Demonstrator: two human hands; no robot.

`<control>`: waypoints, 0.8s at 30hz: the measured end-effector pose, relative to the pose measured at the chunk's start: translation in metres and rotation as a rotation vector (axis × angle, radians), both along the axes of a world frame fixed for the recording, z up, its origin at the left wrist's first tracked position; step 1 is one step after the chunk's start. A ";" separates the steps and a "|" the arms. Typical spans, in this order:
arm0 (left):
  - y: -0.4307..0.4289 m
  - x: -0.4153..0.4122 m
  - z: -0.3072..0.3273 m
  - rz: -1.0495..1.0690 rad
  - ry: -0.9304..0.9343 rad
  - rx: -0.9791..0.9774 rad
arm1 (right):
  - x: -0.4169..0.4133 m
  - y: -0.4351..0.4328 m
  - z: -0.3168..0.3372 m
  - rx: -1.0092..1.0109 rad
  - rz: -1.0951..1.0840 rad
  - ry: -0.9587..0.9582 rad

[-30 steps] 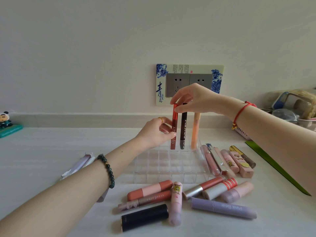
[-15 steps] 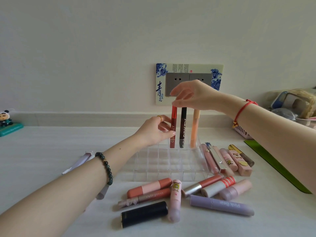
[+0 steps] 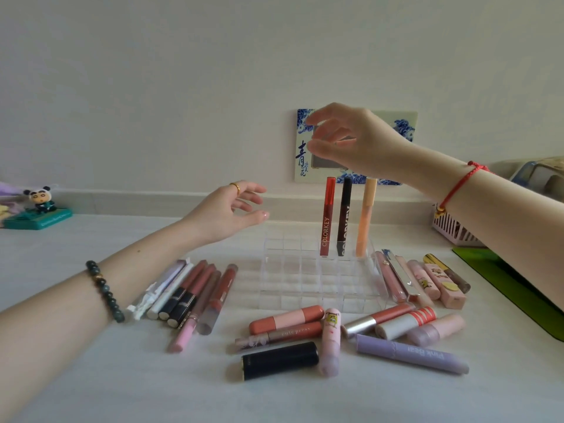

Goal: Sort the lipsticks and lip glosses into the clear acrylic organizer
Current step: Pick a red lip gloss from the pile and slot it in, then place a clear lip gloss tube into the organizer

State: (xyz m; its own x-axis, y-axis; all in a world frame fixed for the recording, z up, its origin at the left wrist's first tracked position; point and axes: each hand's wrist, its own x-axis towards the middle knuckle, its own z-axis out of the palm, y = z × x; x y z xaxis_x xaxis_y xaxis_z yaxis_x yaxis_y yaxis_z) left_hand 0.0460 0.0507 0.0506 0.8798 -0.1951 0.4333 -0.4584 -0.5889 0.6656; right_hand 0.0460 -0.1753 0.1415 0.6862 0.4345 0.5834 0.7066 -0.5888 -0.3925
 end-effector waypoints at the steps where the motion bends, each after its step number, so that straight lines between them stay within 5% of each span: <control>1: 0.009 -0.004 0.002 0.013 -0.003 -0.001 | -0.002 0.005 -0.001 -0.009 0.012 -0.004; 24: 0.124 -0.071 -0.042 0.200 0.078 0.091 | -0.005 0.129 -0.101 -0.294 0.256 0.188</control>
